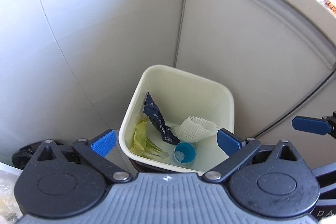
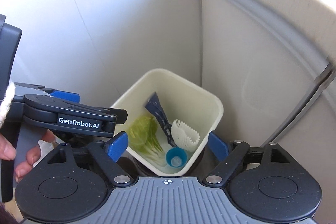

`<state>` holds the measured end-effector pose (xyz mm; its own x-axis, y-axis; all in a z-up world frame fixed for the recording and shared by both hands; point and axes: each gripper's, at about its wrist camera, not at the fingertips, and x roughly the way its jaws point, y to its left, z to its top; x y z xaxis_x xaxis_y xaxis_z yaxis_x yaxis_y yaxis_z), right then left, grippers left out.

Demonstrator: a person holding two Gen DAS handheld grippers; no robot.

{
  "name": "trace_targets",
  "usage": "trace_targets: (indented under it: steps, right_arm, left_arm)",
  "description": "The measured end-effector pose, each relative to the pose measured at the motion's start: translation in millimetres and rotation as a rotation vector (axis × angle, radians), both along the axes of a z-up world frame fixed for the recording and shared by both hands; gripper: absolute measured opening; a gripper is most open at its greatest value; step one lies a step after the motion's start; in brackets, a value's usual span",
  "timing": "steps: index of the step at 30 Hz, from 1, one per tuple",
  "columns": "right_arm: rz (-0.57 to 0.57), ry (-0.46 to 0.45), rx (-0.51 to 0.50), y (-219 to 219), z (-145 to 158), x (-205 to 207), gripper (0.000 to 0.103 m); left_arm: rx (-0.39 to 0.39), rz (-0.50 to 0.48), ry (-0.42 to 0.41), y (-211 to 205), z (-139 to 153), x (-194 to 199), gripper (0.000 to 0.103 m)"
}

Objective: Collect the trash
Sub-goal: 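Raise both open grippers away from the bin toward the counter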

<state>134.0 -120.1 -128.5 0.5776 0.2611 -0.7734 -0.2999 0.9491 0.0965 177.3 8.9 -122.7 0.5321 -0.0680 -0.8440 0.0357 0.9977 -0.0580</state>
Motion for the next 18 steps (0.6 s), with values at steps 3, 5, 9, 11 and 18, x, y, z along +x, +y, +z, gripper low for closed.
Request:
trace_targets:
  steps: [3, 5, 9, 11, 18]
  right_arm:
    - [0.018, -0.030, -0.012, 0, 18, -7, 0.090]
    - [0.021, -0.052, -0.023, 1, 30, -12, 0.090]
    - [0.016, -0.087, -0.013, -4, 56, -20, 0.091]
    - [0.013, -0.100, 0.001, -8, 67, -21, 0.091]
    - [-0.009, -0.165, 0.015, -21, 106, -20, 0.096]
  left_arm:
    - [-0.010, -0.006, -0.015, 1, 15, -3, 0.102]
    - [-0.014, -0.009, -0.032, 2, 27, -5, 0.102]
    - [-0.009, -0.021, -0.080, 2, 49, -9, 0.102]
    - [-0.004, -0.030, -0.107, 0, 61, -14, 0.102]
    - [-0.002, -0.075, -0.172, -8, 94, -18, 0.102]
